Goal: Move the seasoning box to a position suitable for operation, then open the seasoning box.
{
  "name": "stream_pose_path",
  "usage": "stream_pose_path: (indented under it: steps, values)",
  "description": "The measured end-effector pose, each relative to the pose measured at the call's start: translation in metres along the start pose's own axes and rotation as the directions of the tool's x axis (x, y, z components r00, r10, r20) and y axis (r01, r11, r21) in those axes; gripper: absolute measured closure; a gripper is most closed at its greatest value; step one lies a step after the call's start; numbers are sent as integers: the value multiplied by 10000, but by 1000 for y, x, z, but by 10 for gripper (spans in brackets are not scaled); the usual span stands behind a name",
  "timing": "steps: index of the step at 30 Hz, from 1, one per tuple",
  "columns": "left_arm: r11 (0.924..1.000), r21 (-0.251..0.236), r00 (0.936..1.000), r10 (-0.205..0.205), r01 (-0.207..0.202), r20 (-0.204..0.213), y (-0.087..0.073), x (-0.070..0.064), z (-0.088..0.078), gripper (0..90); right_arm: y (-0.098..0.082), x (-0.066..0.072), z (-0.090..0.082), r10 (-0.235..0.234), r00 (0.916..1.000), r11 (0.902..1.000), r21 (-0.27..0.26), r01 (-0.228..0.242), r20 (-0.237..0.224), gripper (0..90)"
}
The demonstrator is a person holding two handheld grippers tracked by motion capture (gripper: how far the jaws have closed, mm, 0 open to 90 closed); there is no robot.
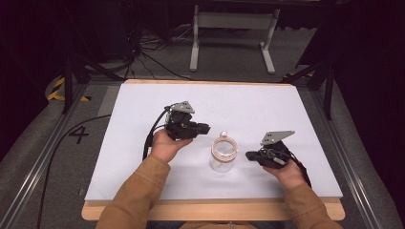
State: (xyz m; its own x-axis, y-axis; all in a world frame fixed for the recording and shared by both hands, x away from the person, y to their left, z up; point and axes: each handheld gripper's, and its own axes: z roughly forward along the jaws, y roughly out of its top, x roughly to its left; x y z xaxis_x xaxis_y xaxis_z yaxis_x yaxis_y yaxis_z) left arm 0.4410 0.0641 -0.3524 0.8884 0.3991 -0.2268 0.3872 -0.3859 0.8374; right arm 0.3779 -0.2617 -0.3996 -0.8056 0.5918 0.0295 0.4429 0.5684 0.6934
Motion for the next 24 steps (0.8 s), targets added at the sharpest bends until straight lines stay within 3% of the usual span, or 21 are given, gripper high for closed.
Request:
stream_pose_path:
  steps: [6, 11, 19, 24]
  values:
    - [9995, -238, 9998, 219, -218, 22, 5, -2, 9, 814, -2, 4, -2, -31, 10000, 10000, -1, 31, 46, 866]
    - [9985, -529, 9990, -137, 159, 424, 7, 1, 24, 801, -6, 8, -3, -50, 10000, 10000, 30, 49, 59, 866]
    - [9992, -337, 9968, -210, 237, 770, 8, 1, 45, 801, -11, 13, -10, 38, 10000, 10000, -87, -37, 85, 867]
    - [9993, -213, 9970, -289, 305, 717, 7, 3, 49, 798, -11, 15, -11, -2, 10000, 9999, -120, 3, 88, 866]
